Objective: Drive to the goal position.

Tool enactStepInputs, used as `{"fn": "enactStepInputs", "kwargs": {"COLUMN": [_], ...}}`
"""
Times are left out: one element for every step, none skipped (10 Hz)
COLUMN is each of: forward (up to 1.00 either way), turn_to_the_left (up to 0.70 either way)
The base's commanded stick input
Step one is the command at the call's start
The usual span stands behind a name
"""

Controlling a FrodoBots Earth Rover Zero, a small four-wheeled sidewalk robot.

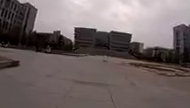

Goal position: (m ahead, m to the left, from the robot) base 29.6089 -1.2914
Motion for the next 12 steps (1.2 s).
{"fn": "enactStepInputs", "kwargs": {"forward": [1.00, 1.00, 1.00, 1.00, 1.00, 1.00, 1.00, 1.00, 1.00, 1.00, 1.00, 1.00], "turn_to_the_left": [0.00, 0.00, 0.00, 0.00, 0.00, 0.00, 0.00, 0.00, 0.00, 0.00, 0.00, 0.00]}}
